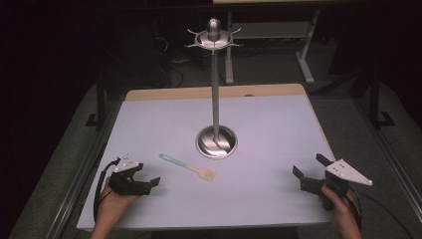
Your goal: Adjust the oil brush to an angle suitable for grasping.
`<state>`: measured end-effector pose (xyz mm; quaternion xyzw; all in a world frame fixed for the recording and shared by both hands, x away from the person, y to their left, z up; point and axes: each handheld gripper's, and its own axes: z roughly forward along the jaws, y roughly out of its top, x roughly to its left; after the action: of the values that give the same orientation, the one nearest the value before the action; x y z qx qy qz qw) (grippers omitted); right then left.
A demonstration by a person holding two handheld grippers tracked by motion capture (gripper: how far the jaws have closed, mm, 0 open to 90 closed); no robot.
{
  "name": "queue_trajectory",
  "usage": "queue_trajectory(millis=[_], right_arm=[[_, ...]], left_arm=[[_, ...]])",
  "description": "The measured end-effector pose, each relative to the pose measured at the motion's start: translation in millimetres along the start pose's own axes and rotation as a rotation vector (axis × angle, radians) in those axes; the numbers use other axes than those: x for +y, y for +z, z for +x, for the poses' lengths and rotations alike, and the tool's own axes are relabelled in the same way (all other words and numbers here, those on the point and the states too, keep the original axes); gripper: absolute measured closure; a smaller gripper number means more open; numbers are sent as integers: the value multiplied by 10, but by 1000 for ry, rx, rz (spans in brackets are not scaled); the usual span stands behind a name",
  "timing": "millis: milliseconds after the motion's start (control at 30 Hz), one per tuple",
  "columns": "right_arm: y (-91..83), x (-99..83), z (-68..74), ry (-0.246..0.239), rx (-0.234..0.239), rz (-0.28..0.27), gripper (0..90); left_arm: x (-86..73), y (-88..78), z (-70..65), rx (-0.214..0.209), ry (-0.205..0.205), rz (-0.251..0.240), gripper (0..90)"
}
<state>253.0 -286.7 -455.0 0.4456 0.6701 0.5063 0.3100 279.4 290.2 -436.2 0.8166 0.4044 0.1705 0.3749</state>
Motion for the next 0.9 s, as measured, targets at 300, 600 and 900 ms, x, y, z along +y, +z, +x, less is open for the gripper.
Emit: queue_trajectory(millis=[300, 600, 900], right_arm=[[24, 9, -11, 2, 26, 25, 56], [47, 18, 8, -12, 20, 45, 56], [39, 15, 1, -7, 18, 39, 56]], left_arm=[[0, -37, -2, -16, -29, 12, 339], [112, -9, 3, -31, -19, 43, 686], [330, 75, 85, 12, 2, 69, 897]])
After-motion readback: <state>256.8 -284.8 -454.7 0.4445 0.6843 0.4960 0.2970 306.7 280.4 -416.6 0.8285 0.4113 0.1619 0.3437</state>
